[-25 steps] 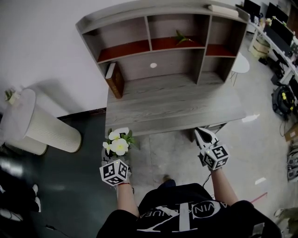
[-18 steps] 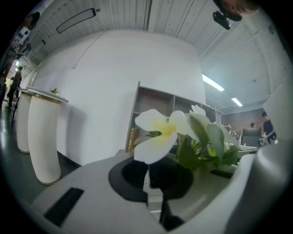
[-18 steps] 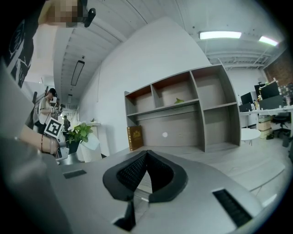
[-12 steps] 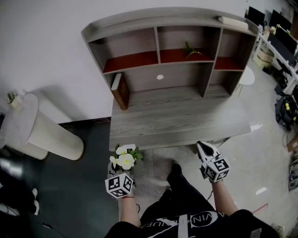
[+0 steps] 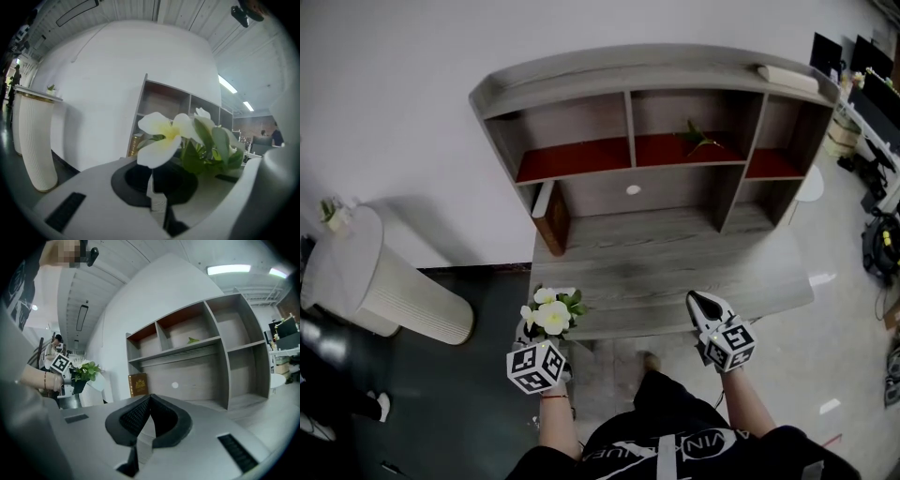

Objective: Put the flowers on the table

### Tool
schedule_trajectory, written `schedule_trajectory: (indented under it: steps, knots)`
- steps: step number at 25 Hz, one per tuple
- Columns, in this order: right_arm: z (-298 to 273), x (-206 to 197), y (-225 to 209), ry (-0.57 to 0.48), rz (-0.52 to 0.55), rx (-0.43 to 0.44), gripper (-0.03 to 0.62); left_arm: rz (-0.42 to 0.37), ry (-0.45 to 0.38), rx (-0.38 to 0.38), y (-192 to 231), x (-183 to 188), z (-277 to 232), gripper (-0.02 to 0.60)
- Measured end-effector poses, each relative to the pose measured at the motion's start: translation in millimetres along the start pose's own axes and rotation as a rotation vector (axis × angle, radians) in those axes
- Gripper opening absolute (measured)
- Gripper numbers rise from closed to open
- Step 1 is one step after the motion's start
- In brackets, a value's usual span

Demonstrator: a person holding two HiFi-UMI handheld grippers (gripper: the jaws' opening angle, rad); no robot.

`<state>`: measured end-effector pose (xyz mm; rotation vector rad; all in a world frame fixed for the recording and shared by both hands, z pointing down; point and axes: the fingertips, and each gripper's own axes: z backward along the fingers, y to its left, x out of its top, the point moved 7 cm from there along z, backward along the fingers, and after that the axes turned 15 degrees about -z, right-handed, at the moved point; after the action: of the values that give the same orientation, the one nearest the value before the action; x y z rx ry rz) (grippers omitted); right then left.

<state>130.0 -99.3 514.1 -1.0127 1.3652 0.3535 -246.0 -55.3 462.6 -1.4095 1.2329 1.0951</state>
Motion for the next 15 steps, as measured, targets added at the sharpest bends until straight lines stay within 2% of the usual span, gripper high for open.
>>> schedule_trajectory:
  steps: [9, 15]
  knots:
    - [-56.8, 23.9, -32.4, 0.009, 0.005, 0.026, 0.011, 0.021, -0.062, -0.025, 1.2, 48.3, -73.4, 0.008]
    - [-90.1, 29.6, -41.9, 0.023, -0.008, 0.073, 0.011, -0.006, -0.075, -0.049, 4.7, 86.2, -112.7, 0.008]
